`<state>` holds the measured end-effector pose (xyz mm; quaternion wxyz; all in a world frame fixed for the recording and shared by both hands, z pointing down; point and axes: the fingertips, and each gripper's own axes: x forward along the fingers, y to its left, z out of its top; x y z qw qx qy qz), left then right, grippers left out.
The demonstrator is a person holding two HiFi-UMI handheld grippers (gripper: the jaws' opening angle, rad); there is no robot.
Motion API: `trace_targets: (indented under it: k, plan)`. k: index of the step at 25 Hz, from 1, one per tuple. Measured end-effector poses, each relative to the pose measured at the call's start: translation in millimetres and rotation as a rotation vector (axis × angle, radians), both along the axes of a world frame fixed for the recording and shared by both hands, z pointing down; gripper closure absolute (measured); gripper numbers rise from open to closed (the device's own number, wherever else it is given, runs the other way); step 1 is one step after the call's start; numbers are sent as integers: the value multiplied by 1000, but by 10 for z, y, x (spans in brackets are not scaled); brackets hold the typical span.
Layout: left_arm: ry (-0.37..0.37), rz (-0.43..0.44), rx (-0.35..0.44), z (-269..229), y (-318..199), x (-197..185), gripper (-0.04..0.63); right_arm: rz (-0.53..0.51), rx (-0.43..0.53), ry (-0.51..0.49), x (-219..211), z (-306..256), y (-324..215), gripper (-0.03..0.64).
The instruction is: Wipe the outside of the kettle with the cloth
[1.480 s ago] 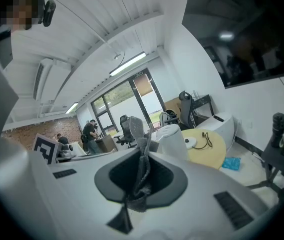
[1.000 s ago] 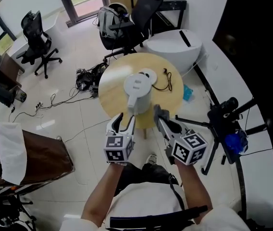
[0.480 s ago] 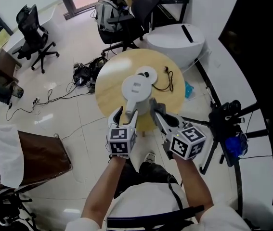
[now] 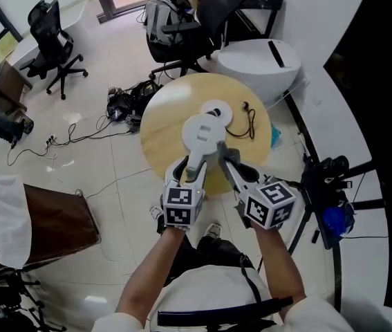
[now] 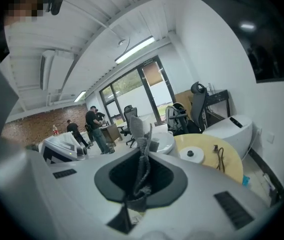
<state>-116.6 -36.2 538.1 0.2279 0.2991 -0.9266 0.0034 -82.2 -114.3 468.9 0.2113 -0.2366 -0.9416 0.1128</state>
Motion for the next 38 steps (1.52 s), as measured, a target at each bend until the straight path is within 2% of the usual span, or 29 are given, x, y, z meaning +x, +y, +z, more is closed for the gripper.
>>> trace_targets:
  k: [2,11,14,19,27,32,38]
  plan:
    - [-5,1,-10,-2,-7,-14,432,-32,66,-11,-76,-10,-3,588]
    - [-14,1,-25,-9,-18,-17,426,-216,262,-8,-499,1,145,588]
    - [-22,-2,-27,-11,-9,-18,426,-293,333,34,-561,158,299,588]
    - [-27,0,-30,0,-24,-18,428,-405,380,122,-526,376,540,588]
    - [-31,8,-31,9,-58,-23,428,-531,469,151,-660,429,843,588]
    - [-26,14,-36,27,-70,-11,428,-558,527,145,-876,470,902,588]
    - [-30,14,-39,15,-66,1,428,-504,555,138,-1252,466,751,586]
